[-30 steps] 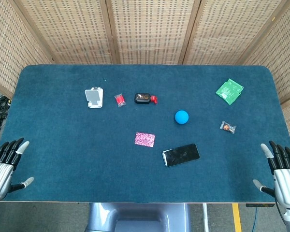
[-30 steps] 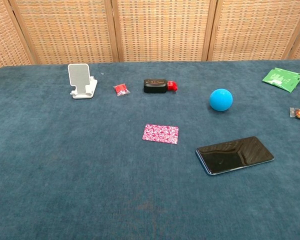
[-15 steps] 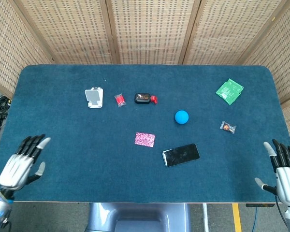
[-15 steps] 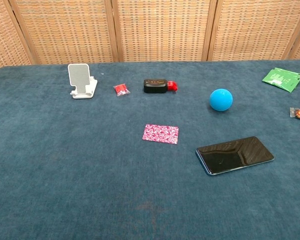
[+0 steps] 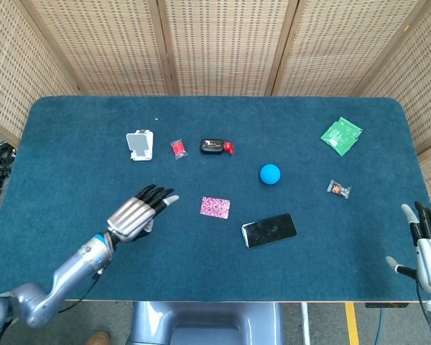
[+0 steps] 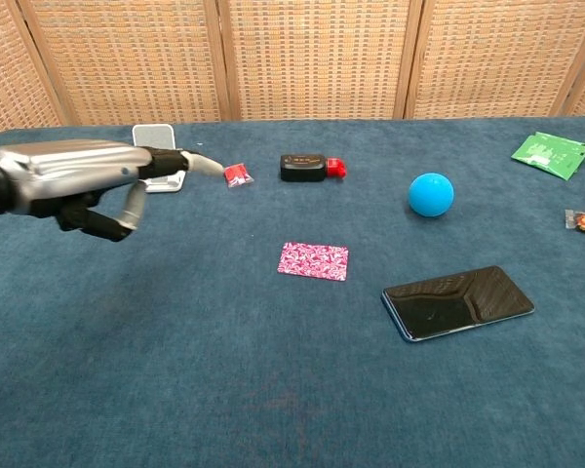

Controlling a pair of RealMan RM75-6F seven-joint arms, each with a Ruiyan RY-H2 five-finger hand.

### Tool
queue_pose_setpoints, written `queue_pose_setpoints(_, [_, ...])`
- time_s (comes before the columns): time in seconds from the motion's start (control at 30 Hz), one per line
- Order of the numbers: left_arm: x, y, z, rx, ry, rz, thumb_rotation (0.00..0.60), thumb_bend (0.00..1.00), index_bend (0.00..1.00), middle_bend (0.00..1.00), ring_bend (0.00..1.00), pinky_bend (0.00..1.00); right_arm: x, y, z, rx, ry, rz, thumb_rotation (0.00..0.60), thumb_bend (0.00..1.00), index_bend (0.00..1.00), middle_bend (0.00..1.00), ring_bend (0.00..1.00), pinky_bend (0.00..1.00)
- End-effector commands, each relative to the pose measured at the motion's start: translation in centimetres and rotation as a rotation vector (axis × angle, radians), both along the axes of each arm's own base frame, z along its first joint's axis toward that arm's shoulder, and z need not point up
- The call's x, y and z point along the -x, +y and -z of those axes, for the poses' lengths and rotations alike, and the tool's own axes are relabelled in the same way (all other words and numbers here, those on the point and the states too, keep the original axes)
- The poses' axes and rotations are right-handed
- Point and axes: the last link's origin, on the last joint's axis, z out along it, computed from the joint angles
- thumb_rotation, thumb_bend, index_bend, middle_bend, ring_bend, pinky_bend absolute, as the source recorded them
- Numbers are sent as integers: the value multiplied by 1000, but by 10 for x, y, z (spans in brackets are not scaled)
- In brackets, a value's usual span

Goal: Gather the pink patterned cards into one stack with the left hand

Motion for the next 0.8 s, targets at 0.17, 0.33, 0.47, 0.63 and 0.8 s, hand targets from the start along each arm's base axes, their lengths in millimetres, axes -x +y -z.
queue_pose_setpoints(0.17, [-35, 20, 56, 107, 22, -18, 600, 1000, 2, 0, 0, 0, 4, -2, 0, 5, 6, 13, 600, 0, 0, 0, 0, 0])
queue_pose_setpoints(0.33, [-48, 25, 77, 134, 39, -27, 600, 1000, 6, 0, 0, 0, 6, -3, 0, 6, 9, 23, 600, 0, 0, 0, 0, 0])
queue_pose_setpoints(0.47, [-53, 25, 87, 139, 64, -20, 600, 1000, 7, 0, 0, 0, 7, -4, 0, 6, 9, 25, 600, 0, 0, 0, 0, 0])
queue_pose_setpoints(0.63, [-56, 25, 101, 159, 128, -3, 600, 1000, 24, 0, 0, 0, 6, -5, 0, 9, 7, 23, 600, 0, 0, 0, 0, 0])
queue_pose_setpoints(0.8, [-59, 26, 108, 154, 183, -5, 600, 1000, 36, 0, 0, 0, 7, -5, -1, 8, 7, 27, 600, 0, 0, 0, 0, 0])
